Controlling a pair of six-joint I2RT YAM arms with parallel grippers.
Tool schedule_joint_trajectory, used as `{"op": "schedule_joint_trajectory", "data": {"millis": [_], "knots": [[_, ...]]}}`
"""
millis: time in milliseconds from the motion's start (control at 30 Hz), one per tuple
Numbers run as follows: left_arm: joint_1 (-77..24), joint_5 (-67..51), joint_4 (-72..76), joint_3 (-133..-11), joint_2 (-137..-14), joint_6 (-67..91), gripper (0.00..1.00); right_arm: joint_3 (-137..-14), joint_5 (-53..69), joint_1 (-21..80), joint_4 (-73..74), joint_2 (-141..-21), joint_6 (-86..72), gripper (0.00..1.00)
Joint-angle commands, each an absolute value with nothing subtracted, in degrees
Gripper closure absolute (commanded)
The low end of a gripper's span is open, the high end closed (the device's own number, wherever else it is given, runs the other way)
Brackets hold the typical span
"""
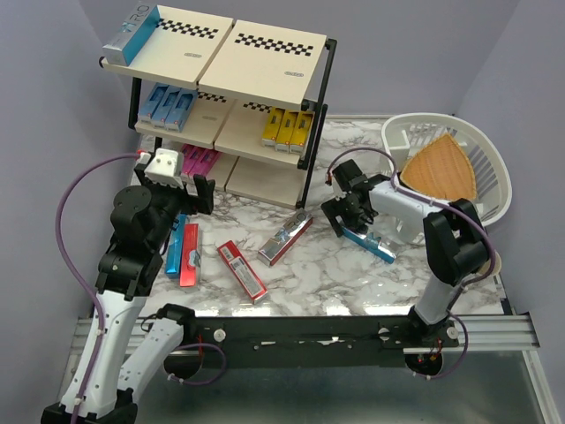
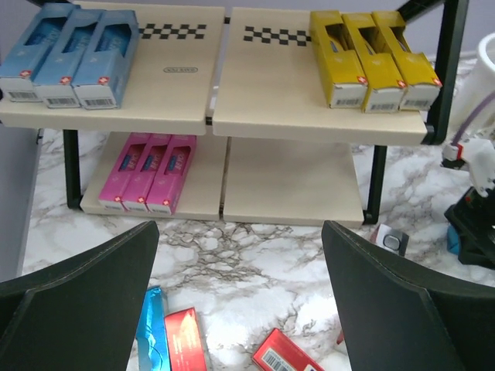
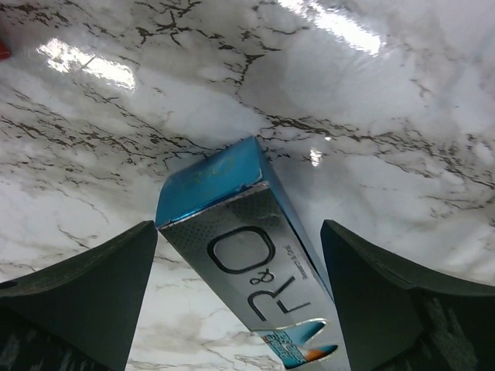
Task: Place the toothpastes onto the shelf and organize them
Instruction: Move the toothpaste to the center of the board.
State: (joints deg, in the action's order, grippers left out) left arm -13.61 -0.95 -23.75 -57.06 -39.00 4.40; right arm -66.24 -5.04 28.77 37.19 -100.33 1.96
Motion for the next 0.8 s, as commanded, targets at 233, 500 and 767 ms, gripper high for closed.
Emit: {"op": "schedule_joint_trajectory", "data": {"millis": [233, 500, 767], "knots": [[-19.95, -4.66, -22.77, -53.62, -36.83, 1.58, 0.01, -63.72, -0.44, 28.74, 40.87, -100.2, -20.01, 0.31], [-25.13, -4.39, -22.59, -52.21, -36.04, 1.4, 0.01, -61.0, -3.51, 28.74, 42.54, -95.81, -48.68, 0.33], [-26.37, -8.52, -20.04, -49.22, -35.25, 3.87, 0.01, -58.45, -1.94, 30.23, 40.61, -94.92, -40.0, 0.21]]}}
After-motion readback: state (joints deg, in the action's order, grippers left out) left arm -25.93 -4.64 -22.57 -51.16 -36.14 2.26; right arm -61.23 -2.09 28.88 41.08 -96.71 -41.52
